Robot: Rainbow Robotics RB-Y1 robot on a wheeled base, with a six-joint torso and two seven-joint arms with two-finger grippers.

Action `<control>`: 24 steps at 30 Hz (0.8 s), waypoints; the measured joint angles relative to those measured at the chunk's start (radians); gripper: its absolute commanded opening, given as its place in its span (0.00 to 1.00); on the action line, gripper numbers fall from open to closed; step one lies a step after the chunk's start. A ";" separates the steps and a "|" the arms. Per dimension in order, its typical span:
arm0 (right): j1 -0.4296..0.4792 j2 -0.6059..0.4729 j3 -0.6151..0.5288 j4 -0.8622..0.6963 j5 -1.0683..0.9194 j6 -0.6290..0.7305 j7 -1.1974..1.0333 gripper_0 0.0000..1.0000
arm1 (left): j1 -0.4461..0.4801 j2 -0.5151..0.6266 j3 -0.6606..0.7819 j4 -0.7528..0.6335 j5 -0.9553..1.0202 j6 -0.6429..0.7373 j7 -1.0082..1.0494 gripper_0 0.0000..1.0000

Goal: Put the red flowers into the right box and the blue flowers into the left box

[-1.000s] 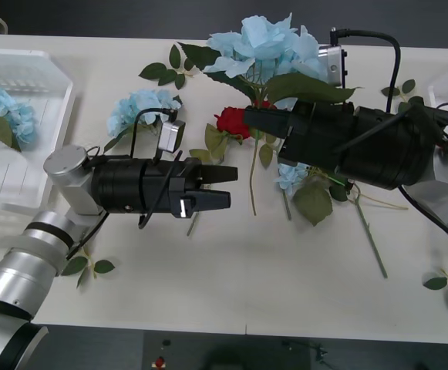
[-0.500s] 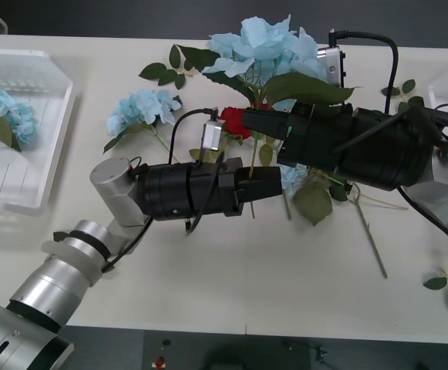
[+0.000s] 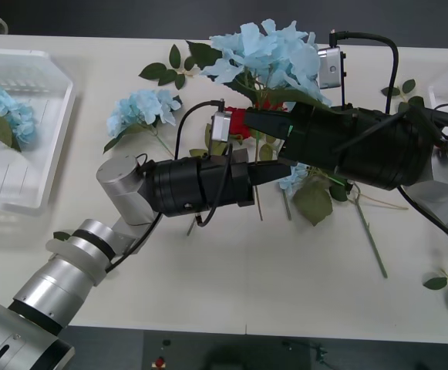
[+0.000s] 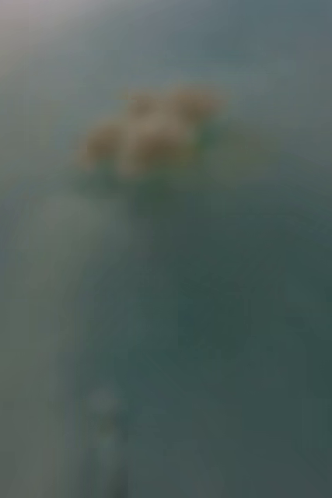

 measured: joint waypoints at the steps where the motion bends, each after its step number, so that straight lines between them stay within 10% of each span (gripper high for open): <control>1: 0.000 0.000 0.000 0.000 0.000 0.000 -0.004 0.34 | 0.000 0.000 0.000 0.000 0.000 -0.001 0.000 0.00; 2: 0.000 0.000 0.000 0.000 0.000 0.000 -0.011 0.47 | 0.000 0.000 0.000 0.000 0.000 -0.002 0.000 0.00; 3: 0.000 0.000 0.000 0.000 -0.001 0.000 -0.019 0.87 | 0.000 0.001 0.000 0.000 0.000 -0.003 0.000 0.00; 5: -0.001 0.000 0.000 0.000 -0.007 0.000 -0.031 1.00 | 0.000 0.004 0.000 0.000 0.006 -0.009 0.000 0.00; 24: -0.004 -0.027 0.000 0.000 -0.008 0.000 -0.054 1.00 | 0.000 0.399 0.187 0.000 -0.013 -0.038 0.000 0.00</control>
